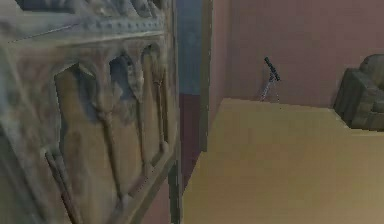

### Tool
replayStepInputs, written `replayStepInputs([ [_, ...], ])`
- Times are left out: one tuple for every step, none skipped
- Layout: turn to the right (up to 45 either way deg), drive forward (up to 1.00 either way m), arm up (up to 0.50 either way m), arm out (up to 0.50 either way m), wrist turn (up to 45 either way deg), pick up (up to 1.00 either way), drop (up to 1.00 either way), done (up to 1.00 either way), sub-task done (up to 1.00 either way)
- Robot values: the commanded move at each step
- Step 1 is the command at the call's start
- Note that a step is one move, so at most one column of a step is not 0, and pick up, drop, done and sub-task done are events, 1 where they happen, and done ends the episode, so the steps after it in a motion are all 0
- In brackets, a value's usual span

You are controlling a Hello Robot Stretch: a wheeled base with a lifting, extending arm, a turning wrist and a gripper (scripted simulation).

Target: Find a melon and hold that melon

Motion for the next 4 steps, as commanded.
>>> replayStepInputs([
  [18.0,0.0,0.0,0.0,0.0,0.0,0.0,0.0,0.0],
  [0.0,0.95,0.0,0.0,0.0,0.0,0.0,0.0,0.0],
  [-33.0,0.0,0.0,0.0,0.0,0.0,0.0,0.0,0.0],
  [0.0,0.5,0.0,0.0,0.0,0.0,0.0,0.0,0.0],
])
